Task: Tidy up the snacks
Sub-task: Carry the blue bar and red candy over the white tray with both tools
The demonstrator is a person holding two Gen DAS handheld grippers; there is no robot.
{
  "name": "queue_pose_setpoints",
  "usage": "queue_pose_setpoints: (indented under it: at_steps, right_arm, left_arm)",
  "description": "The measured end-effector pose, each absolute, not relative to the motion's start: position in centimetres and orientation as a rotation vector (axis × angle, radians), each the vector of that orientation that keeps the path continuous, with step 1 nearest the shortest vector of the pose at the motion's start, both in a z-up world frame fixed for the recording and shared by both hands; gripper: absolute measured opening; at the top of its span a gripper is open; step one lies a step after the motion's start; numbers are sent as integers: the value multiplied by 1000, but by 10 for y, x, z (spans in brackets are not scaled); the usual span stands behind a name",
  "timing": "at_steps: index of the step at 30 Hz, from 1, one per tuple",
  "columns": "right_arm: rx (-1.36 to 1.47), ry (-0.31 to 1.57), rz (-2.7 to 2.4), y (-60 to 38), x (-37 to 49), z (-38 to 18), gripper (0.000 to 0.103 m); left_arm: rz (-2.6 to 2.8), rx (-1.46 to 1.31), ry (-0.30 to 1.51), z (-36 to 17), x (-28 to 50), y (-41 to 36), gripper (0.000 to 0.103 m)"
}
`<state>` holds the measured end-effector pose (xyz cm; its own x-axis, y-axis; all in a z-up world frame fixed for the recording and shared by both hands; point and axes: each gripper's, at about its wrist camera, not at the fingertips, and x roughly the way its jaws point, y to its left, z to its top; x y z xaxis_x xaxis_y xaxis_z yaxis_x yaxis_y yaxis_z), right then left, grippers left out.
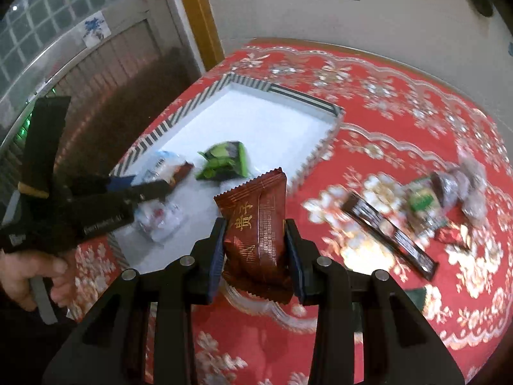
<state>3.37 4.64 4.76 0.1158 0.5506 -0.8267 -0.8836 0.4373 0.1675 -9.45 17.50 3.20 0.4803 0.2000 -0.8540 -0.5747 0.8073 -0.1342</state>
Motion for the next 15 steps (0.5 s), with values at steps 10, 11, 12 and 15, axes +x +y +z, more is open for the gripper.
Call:
queue_pose_setpoints:
  at_steps: [10, 11, 12, 15]
  right_arm:
    - [-444, 1038, 1113, 106, 26, 34, 34]
    - [-450, 1038, 1112, 108, 25, 34, 34]
    - [-458, 1039, 1108, 111, 23, 32, 34]
    - [-463, 1042, 1107, 114, 21, 32, 34]
  left_arm:
    - [484, -347, 1000, 28, -75, 201, 29]
    - [483, -341, 1006, 26, -73, 202, 29]
    - [481, -343, 1006, 26, -72, 204, 29]
    - [479, -337, 1003, 24, -71, 205, 29]
